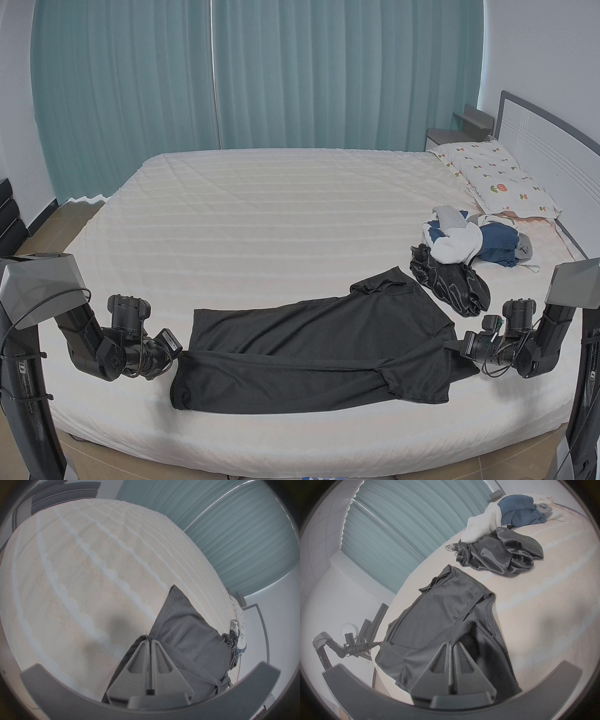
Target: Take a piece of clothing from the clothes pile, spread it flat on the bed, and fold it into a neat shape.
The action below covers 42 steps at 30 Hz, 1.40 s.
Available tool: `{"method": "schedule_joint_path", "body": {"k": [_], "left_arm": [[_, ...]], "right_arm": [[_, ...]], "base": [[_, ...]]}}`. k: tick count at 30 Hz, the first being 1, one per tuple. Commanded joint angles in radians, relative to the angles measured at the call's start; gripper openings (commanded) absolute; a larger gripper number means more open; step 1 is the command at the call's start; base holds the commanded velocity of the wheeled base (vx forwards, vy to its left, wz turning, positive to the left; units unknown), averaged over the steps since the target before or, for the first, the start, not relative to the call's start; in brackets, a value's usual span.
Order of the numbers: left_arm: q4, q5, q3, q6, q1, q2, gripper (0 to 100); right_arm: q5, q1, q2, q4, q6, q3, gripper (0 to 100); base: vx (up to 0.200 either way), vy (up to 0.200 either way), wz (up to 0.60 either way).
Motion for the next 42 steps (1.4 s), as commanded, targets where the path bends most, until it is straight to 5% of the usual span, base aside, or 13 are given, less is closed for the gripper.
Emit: {"method": "schedule_joint_path", "body": {"k": [1, 11, 26, 27, 42], "left_arm": [[0.000, 0.000, 0.000, 0.000, -0.002, 0.002, 0], [0.000, 0.000, -0.001, 0.000, -0.002, 0.002, 0], [0.000, 0.000, -0.001, 0.000, -0.002, 0.002, 0], [0.000, -0.001, -0.001, 0.000, -0.002, 0.002, 0], [0.000, -0.001, -0.001, 0.000, 0.000, 0.002, 0]], "right_arm": [[0.000, -0.006, 0.007, 0.003, 0.019, -0.039, 0], [0.009, -0.005, 0.018, 0.074, 0.142, -0.152, 0], [-0.002, 0.010, 0.067, 0.075, 0.150, -0.198, 0], [-0.005, 0.014, 0.074, 0.075, 0.150, -0.203, 100], [-0.048, 0.015, 0.073, 0.022, 0.154, -0.205, 100]], "base": [[0.000, 0.000, 0.00], [0.000, 0.000, 0.00], [0.000, 0.000, 0.00], [0.000, 0.000, 0.00], [0.000, 0.000, 0.00]]}}
